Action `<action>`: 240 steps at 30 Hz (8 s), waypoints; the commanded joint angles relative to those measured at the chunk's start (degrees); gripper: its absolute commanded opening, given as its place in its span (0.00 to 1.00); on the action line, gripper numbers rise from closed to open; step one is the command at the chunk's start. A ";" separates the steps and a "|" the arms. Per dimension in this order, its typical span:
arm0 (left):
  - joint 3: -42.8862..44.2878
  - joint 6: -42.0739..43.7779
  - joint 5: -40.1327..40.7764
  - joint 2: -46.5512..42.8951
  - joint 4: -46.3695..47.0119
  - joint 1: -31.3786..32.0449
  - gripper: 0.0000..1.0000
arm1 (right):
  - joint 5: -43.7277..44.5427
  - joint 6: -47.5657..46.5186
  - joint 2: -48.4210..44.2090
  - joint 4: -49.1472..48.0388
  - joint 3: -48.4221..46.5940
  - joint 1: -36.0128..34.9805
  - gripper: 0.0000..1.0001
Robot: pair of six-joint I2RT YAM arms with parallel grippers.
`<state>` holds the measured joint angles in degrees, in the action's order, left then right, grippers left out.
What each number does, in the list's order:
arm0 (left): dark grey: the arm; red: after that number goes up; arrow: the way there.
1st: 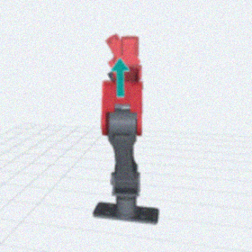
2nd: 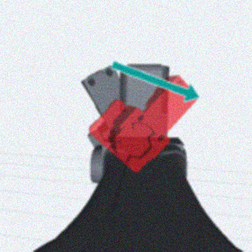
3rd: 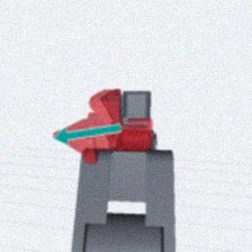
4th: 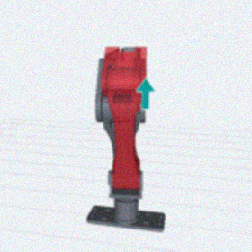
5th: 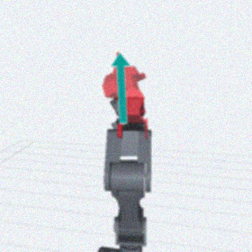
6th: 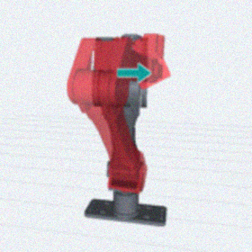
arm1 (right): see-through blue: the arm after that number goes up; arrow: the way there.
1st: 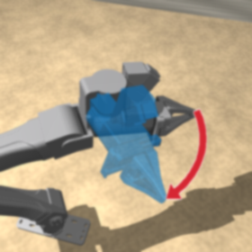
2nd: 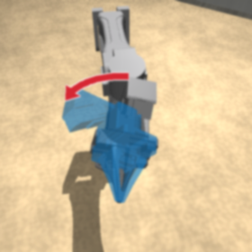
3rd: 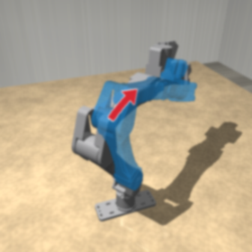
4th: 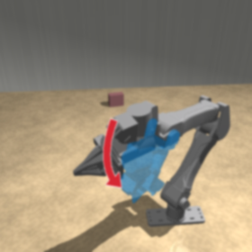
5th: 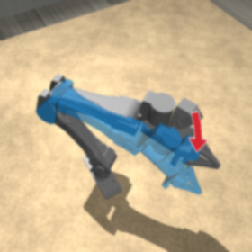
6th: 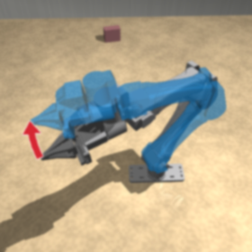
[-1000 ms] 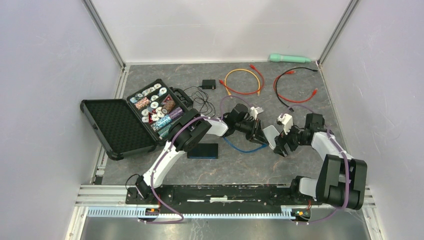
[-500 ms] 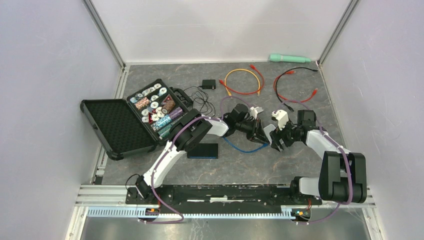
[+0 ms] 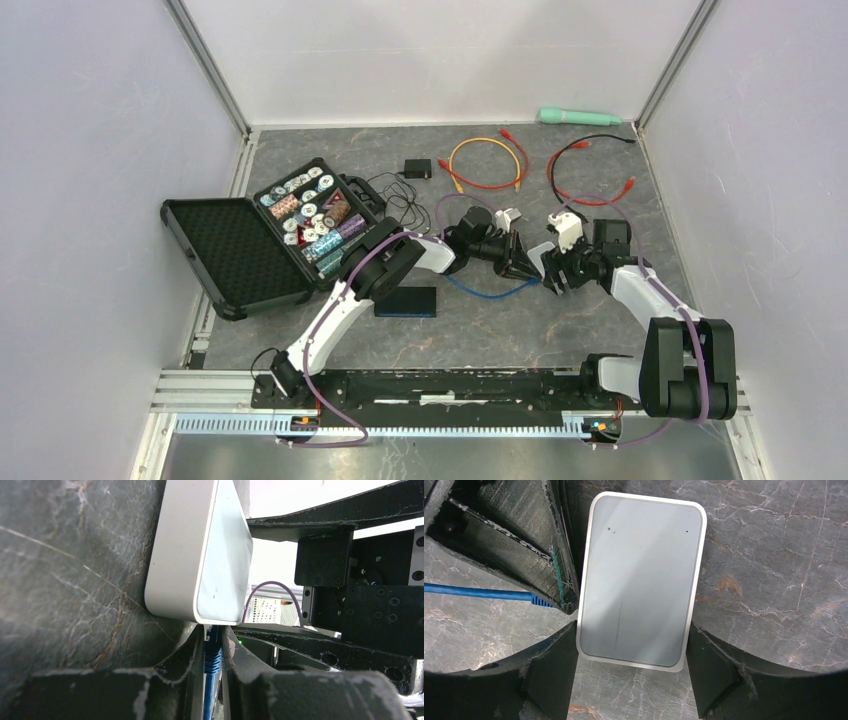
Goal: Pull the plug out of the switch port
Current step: Pull the connector from the switch port.
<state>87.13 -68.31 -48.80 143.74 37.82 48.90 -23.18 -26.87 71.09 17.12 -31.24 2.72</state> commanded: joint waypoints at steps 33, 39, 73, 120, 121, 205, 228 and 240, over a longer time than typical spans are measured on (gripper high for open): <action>-5.80 -8.57 -1.85 -1.07 8.69 -1.13 0.02 | 4.16 -2.58 -1.89 -11.15 -0.71 -0.54 0.00; -5.09 -8.31 -1.74 -0.84 8.36 -1.89 0.02 | 1.37 -0.72 -2.16 -12.47 -0.16 -0.08 0.00; -8.12 -15.94 -1.67 -1.77 17.46 -2.24 0.02 | -2.07 3.14 -2.27 -18.36 -1.07 2.66 0.00; -14.23 -31.42 5.91 -3.73 28.93 3.25 0.03 | 13.96 17.92 -4.48 -25.98 5.23 -2.33 0.00; -14.34 -31.48 6.04 -3.68 29.31 3.30 0.04 | 13.76 17.13 -4.27 -26.20 5.29 -2.31 0.00; -6.38 -8.73 -0.82 -2.79 7.17 -3.86 0.62 | -8.90 0.86 4.38 -12.86 2.43 2.82 0.00; -2.15 -10.07 -0.69 2.07 5.40 -1.18 0.40 | -8.93 2.70 7.75 -12.29 1.36 2.82 0.00; -1.07 -10.18 -0.86 3.75 4.47 -1.18 0.27 | -8.81 2.44 8.49 -12.20 1.27 2.82 0.00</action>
<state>85.43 -78.00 -49.43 144.70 45.67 46.46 -32.53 -24.75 77.89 3.97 -29.56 5.72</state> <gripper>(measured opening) 0.298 0.749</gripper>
